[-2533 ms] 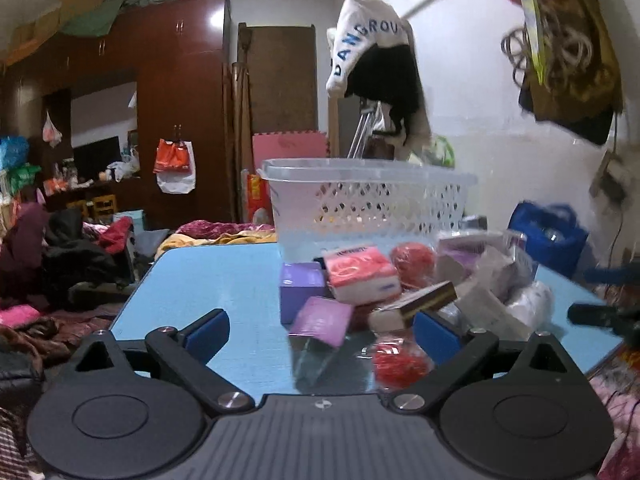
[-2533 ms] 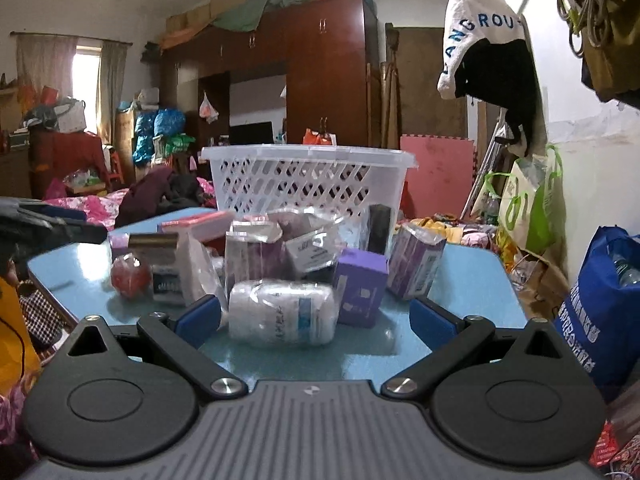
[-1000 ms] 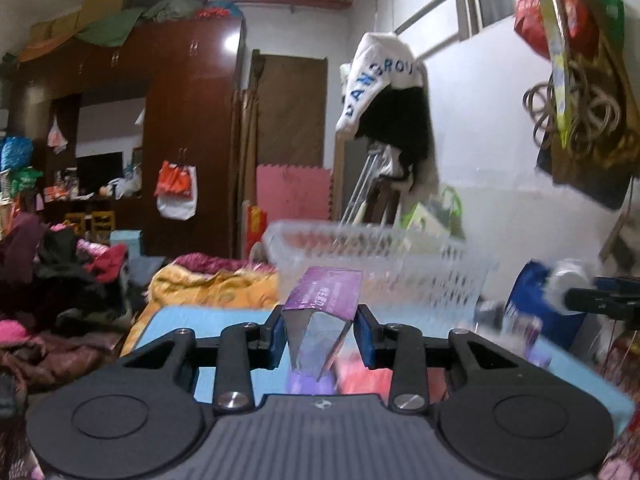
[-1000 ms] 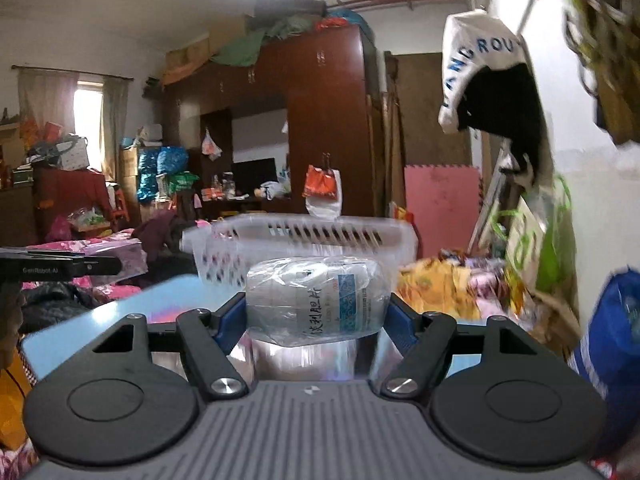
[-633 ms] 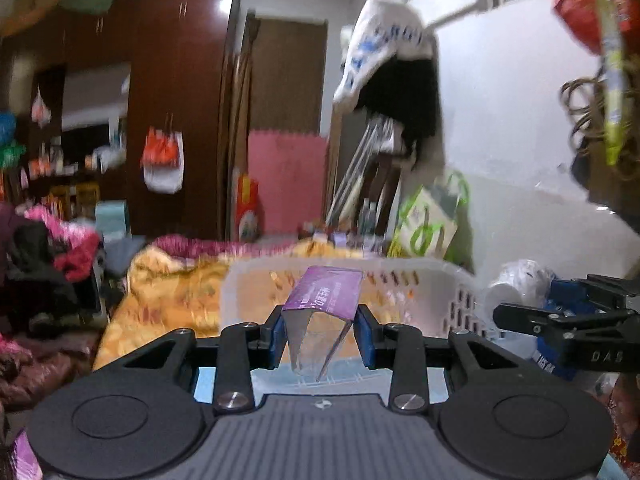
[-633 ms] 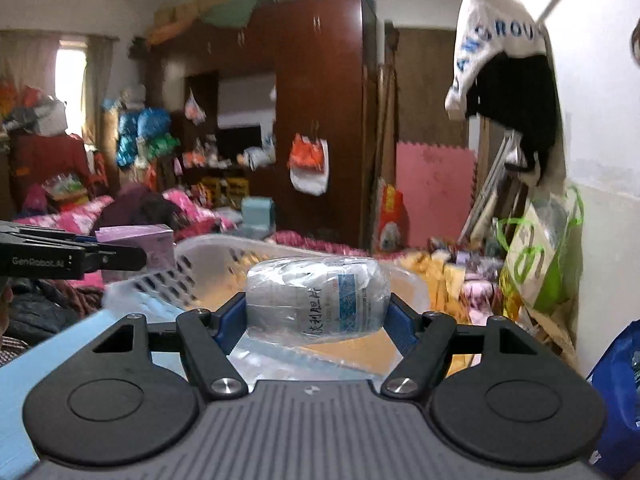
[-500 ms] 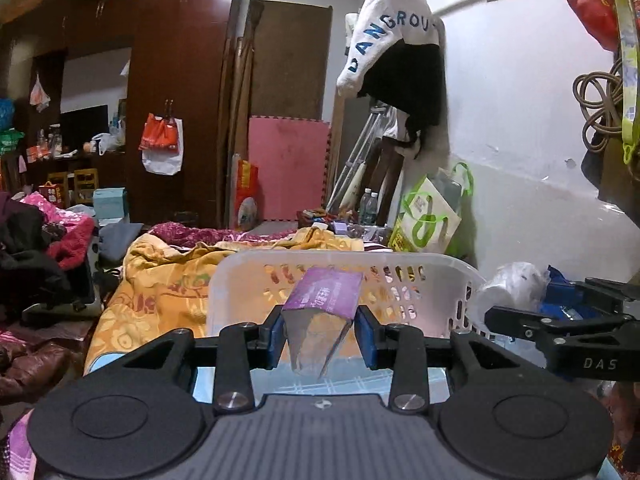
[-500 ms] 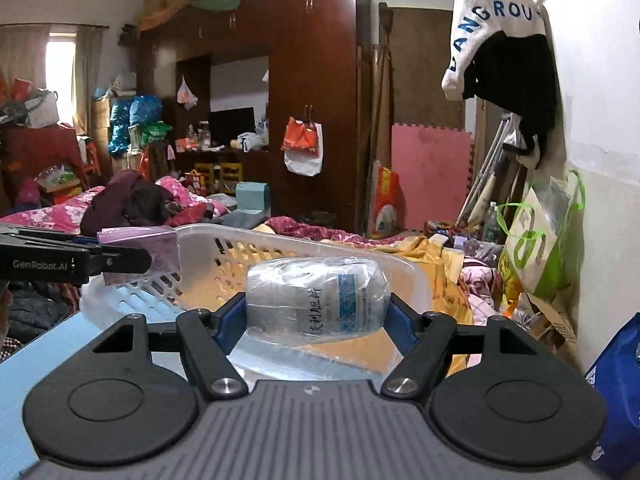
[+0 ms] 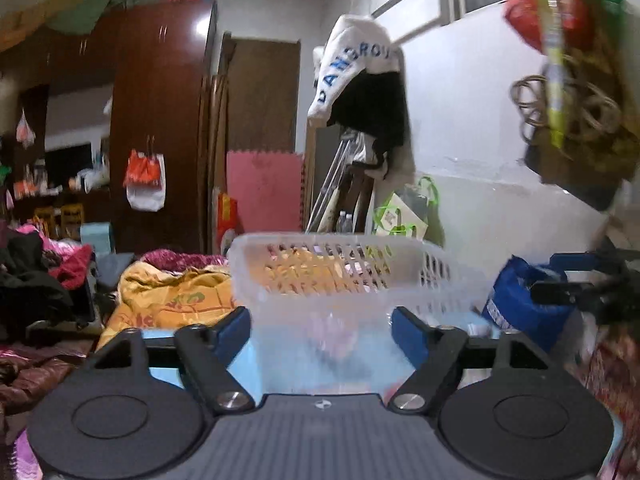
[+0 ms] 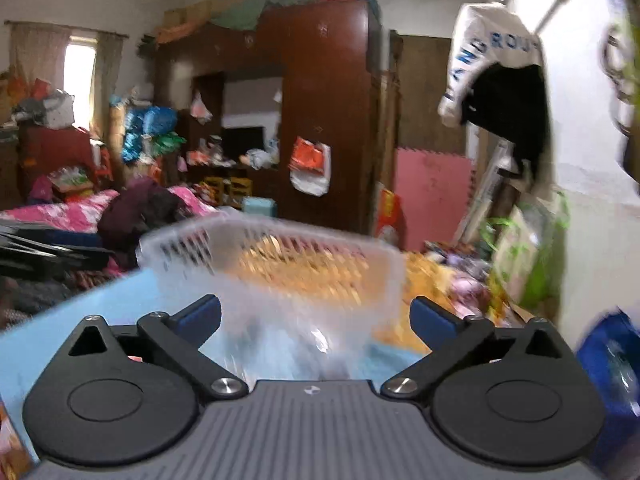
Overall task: Organize objects
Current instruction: 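Carry both held items over the white basket and open both grippers, then grasp the red rubber-band bag with the left gripper while the right grasps a purple box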
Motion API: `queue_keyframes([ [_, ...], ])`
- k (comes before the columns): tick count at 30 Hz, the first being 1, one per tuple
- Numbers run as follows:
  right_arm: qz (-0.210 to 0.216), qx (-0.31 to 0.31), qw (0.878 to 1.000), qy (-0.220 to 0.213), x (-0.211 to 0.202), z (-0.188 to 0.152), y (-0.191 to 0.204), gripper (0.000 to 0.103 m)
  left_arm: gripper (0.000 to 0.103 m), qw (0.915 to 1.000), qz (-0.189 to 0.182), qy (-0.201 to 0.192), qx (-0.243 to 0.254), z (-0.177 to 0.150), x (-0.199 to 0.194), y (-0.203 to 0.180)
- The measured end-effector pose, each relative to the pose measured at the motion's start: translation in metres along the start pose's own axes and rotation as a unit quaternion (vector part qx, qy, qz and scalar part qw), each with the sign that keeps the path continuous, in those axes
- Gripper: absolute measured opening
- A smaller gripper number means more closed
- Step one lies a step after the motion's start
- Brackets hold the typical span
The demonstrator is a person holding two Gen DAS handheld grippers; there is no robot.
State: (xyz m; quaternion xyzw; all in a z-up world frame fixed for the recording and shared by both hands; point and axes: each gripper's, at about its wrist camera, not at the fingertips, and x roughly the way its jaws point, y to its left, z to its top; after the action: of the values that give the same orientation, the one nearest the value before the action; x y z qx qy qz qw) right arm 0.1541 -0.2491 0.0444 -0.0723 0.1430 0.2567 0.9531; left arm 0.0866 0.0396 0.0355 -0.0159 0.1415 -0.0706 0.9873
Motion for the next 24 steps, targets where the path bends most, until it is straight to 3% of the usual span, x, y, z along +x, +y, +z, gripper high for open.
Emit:
queue_keyframes([
  [4, 0.017, 0.070, 0.996, 0.046, -0.008, -0.054, -0.013, 0.103, 0.085, 1.0000, -0.006, -0.001, 0.005, -0.056, -0.037, -0.006],
  [8, 0.043, 0.112, 0.992, 0.024, -0.003, -0.081, -0.020, 0.103, 0.085, 0.9993, -0.018, 0.029, 0.014, -0.088, -0.039, -0.015],
  [12, 0.071, 0.148, 0.986, -0.001, 0.005, -0.086, -0.030, 0.102, 0.085, 0.9989, -0.030, 0.034, 0.013, -0.094, -0.035, -0.018],
  [19, 0.052, 0.122, 0.991, 0.009, 0.012, -0.095, -0.023, 0.089, 0.085, 0.9974, -0.038, 0.041, 0.046, -0.112, -0.038, -0.036],
  [24, 0.016, 0.061, 0.997, 0.037, 0.018, -0.091, -0.006, 0.067, 0.085, 0.9967, -0.040, 0.053, 0.048, -0.121, -0.031, -0.042],
])
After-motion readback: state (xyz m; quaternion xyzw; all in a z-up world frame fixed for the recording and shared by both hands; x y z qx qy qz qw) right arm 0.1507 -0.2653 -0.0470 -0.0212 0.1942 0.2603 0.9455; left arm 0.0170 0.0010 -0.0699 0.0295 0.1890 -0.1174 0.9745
